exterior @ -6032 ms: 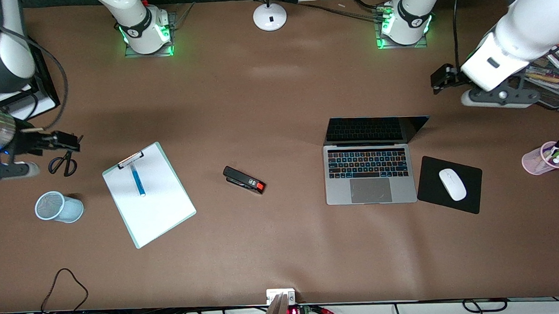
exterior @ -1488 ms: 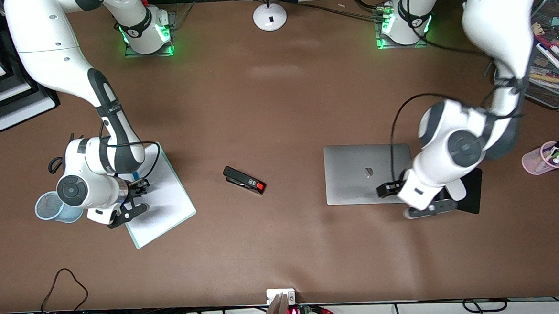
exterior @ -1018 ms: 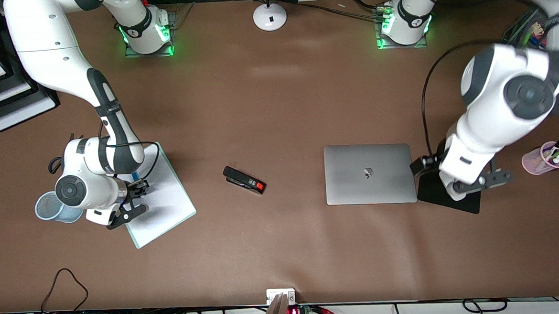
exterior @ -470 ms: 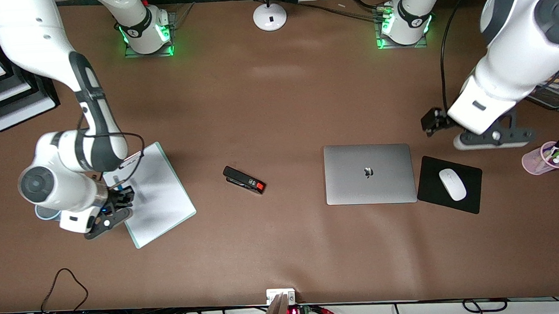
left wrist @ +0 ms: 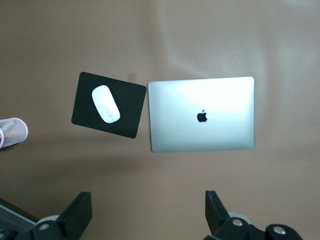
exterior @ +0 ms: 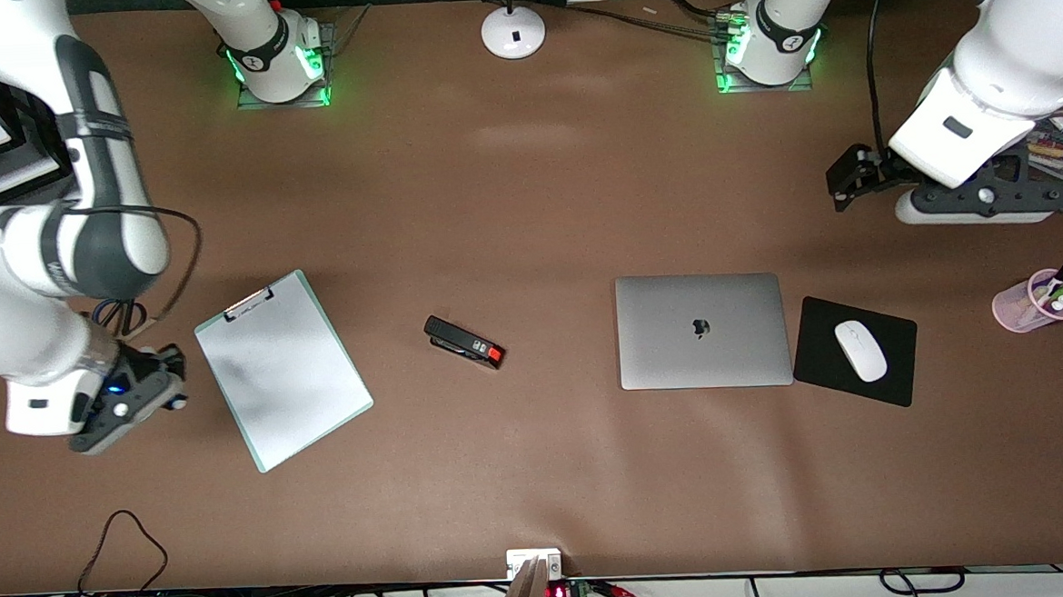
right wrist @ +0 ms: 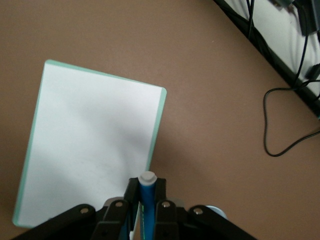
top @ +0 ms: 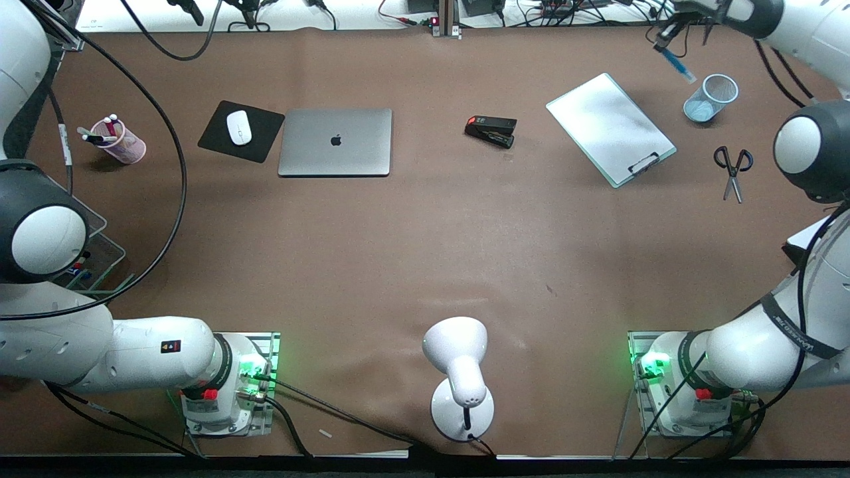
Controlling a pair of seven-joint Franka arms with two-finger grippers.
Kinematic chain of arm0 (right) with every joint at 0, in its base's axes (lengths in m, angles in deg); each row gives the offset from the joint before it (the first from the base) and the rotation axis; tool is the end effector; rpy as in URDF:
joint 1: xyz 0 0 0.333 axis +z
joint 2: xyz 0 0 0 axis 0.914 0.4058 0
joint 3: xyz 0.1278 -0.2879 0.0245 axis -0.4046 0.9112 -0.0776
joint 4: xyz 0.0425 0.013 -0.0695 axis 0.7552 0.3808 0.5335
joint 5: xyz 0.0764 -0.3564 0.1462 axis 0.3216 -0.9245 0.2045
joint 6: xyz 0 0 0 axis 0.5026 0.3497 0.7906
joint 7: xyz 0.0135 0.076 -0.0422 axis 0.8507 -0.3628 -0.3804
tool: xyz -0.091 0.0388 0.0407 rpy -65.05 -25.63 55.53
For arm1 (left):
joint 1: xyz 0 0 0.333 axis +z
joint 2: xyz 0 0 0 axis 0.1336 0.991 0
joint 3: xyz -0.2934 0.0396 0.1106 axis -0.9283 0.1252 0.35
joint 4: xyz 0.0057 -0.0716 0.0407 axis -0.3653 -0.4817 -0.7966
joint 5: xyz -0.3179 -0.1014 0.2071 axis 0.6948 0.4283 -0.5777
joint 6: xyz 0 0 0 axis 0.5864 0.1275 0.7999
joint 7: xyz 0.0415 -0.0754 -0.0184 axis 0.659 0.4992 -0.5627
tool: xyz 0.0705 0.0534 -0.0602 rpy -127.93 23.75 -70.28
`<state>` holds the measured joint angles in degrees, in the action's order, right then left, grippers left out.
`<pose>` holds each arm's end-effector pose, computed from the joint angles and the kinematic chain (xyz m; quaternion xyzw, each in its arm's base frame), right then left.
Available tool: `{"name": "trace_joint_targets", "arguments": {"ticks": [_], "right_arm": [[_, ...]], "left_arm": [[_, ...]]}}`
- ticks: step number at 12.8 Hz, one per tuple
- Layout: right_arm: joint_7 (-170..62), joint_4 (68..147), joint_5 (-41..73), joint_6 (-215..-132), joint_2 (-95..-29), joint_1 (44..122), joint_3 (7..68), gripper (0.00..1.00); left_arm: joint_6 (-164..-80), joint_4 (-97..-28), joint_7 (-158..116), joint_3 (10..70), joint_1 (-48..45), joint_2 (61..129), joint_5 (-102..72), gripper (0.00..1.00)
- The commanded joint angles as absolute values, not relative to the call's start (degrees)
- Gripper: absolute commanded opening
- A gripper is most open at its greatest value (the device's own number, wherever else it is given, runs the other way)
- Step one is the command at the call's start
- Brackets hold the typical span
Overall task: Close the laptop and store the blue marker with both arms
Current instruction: 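Lift the marker with the right gripper while the left gripper withdraws, then carry the blue marker over the light blue cup with the right gripper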
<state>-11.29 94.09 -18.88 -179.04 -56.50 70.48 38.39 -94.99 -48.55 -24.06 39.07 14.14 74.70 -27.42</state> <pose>0.7090 -0.0062 0.3911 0.9180 0.3920 0.0503 0.0342 0.5705 -0.1132 0.6091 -0.9995 0.0276 0.0022 0.0148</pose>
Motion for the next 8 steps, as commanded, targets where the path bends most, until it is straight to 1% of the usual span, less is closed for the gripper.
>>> {"name": "trace_joint_targets", "arguments": {"ticks": [1, 3, 7, 8], "right_arm": [[-3.09, 94.59, -18.20, -179.29, -56.98, 68.26, 37.80, 0.03], [-0.79, 93.72, -18.12, -179.29, -56.98, 67.99, 37.80, 0.03], [2.47, 91.96, -17.86, -179.38, -56.63, 67.73, 37.72, 0.03], [4.21, 91.96, -16.11, -179.55, -56.46, 67.56, 37.80, 0.02]], "left_arm": [[-94.63, -53.12, -17.45, 38.92, 18.57, 69.88, -23.58, 1.00], [-94.81, -56.30, -16.47, 38.92, 20.33, 66.36, -22.69, 1.00], [-94.89, -56.48, -16.03, 39.00, 22.52, 65.38, -21.11, 1.00], [-94.98, -56.40, -16.02, 39.09, 22.71, 65.38, -21.11, 1.00]]}}
